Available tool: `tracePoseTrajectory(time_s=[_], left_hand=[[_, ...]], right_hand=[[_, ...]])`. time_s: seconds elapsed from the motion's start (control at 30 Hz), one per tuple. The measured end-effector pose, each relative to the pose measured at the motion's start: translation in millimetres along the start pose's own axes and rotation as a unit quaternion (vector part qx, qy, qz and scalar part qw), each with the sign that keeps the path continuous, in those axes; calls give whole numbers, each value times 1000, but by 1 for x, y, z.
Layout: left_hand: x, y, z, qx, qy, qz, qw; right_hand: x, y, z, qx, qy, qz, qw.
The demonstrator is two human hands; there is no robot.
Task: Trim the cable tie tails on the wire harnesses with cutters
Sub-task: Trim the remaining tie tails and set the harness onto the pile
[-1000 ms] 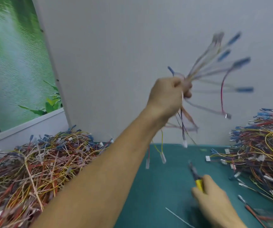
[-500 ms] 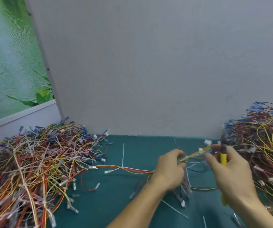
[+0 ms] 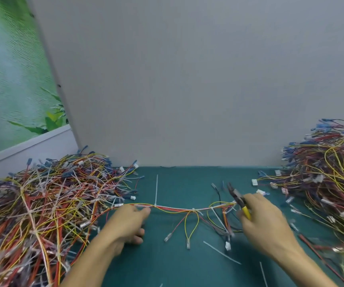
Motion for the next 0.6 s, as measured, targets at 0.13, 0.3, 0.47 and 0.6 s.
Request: tracePoseTrajectory(time_s=[0.13,0.3,0.47,0.6], left_hand=[[12,4,-14,-328,36,16,944],[-1,14,16,-444,-82,49,891],[-79,30,102,-205,-436,89,872],[-61,-18,86,-168,-322,-23,931]], right_hand=[[21,-24,-6,-35,26,-46,998],[45,-72,-15,-84,92,-202,971],[44,-65,-10,-131,98,-209,964],[30,-50,16,-211,68,-239,945]])
Point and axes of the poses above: each hand's wrist, its own x-axis towards the middle knuckle, its own y-axis out of the back of the hand, z = x × y, the point moved 9 cm from there along x, towards the middle knuckle, and after that the axes turned 5 degrees about y, right-handed, at the moved point
